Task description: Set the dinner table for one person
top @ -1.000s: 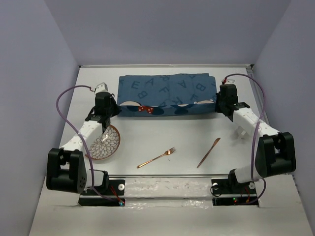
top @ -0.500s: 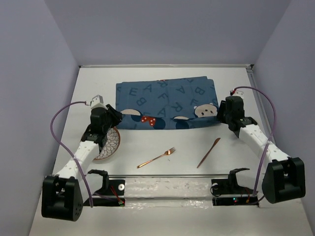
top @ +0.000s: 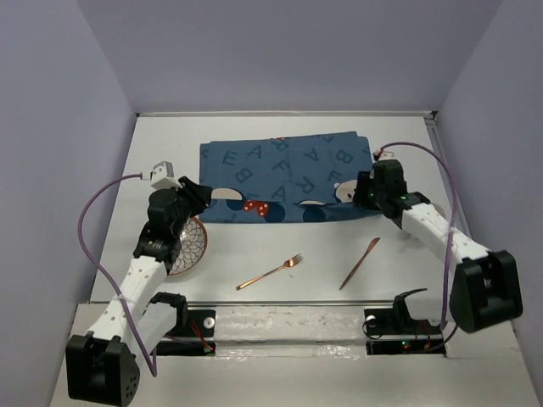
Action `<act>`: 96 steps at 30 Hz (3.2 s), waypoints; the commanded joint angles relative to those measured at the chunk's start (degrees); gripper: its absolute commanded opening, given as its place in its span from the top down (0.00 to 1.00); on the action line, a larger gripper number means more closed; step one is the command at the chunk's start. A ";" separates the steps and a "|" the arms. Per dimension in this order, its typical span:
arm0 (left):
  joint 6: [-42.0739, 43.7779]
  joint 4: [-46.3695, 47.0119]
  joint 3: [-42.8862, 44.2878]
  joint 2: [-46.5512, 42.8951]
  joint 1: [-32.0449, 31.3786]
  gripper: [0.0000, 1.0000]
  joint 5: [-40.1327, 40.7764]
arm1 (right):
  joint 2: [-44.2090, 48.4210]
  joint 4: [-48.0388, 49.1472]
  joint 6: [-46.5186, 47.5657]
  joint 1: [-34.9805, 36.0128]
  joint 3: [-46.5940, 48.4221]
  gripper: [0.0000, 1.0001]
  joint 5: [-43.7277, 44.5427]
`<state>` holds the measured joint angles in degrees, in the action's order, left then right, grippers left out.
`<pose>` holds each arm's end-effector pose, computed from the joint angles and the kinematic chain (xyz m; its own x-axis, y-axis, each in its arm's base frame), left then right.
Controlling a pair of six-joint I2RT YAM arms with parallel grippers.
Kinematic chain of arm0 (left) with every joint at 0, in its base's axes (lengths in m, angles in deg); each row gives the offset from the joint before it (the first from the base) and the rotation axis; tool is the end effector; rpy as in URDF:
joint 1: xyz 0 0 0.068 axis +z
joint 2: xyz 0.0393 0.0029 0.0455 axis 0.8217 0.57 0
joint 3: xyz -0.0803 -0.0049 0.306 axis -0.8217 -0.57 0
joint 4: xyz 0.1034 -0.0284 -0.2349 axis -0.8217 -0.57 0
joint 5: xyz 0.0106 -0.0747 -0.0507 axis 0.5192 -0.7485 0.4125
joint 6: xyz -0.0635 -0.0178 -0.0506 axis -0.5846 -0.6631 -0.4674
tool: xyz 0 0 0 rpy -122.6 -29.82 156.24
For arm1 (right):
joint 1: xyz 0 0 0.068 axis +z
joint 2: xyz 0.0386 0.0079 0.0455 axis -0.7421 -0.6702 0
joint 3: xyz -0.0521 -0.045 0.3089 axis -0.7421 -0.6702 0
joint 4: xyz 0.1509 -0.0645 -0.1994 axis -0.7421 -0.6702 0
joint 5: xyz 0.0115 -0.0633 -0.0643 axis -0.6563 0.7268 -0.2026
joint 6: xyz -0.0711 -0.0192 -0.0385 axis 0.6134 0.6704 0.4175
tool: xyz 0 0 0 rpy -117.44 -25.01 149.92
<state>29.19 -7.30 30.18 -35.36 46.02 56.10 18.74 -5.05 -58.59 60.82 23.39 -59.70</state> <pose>0.1988 -0.0362 0.2976 -0.2217 -0.5128 -0.8294 0.1091 0.8322 -0.5437 0.2682 0.0549 0.2612 -0.6597 0.1643 -0.7333 0.0481 0.9830 0.1769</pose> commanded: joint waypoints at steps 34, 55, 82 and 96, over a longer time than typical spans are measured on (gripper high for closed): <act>8.52 -9.60 50.72 64.30 -0.08 0.49 -5.41 | -55.58 -5.17 15.08 27.00 53.91 0.61 -30.02; 8.34 -10.74 54.50 71.52 1.32 0.49 -6.64 | -42.49 -0.43 12.71 37.19 35.04 1.00 -21.68; 3.51 -4.06 48.09 40.69 -2.10 0.30 -8.92 | -47.66 4.23 0.84 22.78 41.86 0.94 4.43; 6.40 -1.77 24.71 2.09 -6.76 0.17 -9.80 | -61.90 2.75 1.18 12.94 58.38 0.89 -0.49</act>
<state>33.03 -7.96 58.04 -31.06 39.22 46.46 -39.73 -2.19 -58.83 73.87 75.30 -60.23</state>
